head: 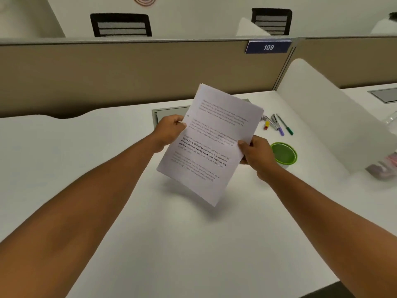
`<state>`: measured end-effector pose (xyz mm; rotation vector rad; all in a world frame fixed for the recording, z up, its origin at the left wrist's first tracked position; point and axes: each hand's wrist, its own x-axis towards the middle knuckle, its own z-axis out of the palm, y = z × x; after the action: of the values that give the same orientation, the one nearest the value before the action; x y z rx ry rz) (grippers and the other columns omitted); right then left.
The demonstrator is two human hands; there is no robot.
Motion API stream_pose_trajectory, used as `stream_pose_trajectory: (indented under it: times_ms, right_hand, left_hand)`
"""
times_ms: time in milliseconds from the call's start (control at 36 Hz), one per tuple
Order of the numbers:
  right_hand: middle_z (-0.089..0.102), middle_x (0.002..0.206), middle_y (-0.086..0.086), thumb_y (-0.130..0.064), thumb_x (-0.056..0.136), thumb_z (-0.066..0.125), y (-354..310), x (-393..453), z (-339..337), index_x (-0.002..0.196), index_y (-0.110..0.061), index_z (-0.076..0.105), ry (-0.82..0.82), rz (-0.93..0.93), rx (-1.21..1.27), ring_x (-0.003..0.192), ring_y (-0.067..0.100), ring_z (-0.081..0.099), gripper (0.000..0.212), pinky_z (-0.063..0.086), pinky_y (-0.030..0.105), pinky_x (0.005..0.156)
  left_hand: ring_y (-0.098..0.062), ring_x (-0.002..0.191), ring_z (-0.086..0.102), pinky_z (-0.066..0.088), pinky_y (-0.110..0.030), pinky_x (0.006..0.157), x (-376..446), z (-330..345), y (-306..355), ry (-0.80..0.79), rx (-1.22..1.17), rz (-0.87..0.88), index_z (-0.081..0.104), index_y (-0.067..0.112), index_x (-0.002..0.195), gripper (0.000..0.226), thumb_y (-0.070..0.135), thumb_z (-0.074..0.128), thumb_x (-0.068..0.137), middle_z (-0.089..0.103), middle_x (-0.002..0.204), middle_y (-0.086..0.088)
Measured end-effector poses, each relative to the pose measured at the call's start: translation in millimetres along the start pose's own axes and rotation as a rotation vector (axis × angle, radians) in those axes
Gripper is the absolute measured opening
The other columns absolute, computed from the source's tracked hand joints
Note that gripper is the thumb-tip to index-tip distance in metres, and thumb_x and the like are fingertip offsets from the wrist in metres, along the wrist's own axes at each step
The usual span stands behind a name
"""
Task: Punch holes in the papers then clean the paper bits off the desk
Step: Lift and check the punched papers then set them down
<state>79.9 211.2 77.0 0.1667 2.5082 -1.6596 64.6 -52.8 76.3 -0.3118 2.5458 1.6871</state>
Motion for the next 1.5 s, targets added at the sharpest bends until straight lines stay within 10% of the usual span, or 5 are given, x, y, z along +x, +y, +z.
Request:
stream_pose_trajectory:
  times_ms: [222,361,694,917,1500]
  right_hand:
    - [0.071,0.108,0.005,-0.027,0.101,0.049,-13,-6,-7,0.117,-0.012,0.064,-0.035,-0.276,-0.261,0.096,0.027,0.068,0.027,0.057,0.047,0.084]
    - [0.07,0.108,0.004,-0.025,0.102,0.045,-12,-5,-6,0.122,-0.012,0.063,0.002,-0.407,-0.377,0.081,0.017,0.06,0.029,0.042,0.019,0.066]
    - [0.071,0.107,0.002,-0.038,0.1,0.048,9,-1,-3,0.12,-0.017,0.063,0.013,-0.551,-0.322,0.087,0.016,0.064,0.032,0.059,0.038,0.075]
    - [0.063,0.121,-0.003,-0.051,0.094,0.051,16,-10,2,0.128,-0.032,0.05,0.088,-0.526,-0.013,0.106,0.015,0.063,0.039,0.057,0.031,0.081]
    - [0.068,0.095,0.002,-0.035,0.1,0.051,6,-11,-4,0.106,-0.015,0.066,0.156,-0.553,-0.015,0.081,0.012,0.066,0.025,0.059,0.031,0.067]
  left_hand:
    - [-0.025,0.103,0.068,0.058,-0.041,0.086,-29,-13,-7,0.095,-0.135,0.021,0.06,0.008,0.11,0.016,0.016,0.053,0.099,0.069,0.108,-0.007]
    - [-0.023,0.103,0.067,0.059,-0.041,0.086,-45,-9,-11,0.159,-0.117,0.049,0.059,0.01,0.111,0.015,0.018,0.052,0.1,0.068,0.112,-0.007]
    - [-0.021,0.101,0.067,0.057,-0.039,0.089,-74,14,-25,0.262,-0.095,0.072,0.059,0.023,0.105,0.009,0.02,0.053,0.099,0.069,0.107,-0.001]
    - [-0.018,0.104,0.065,0.055,-0.028,0.085,-87,23,-18,0.301,-0.173,0.129,0.056,0.021,0.115,0.019,0.024,0.058,0.096,0.067,0.117,0.004]
    - [-0.014,0.096,0.067,0.054,-0.015,0.074,-100,22,-6,0.358,-0.086,0.247,0.059,0.027,0.119,0.021,0.024,0.051,0.1,0.068,0.111,0.006]
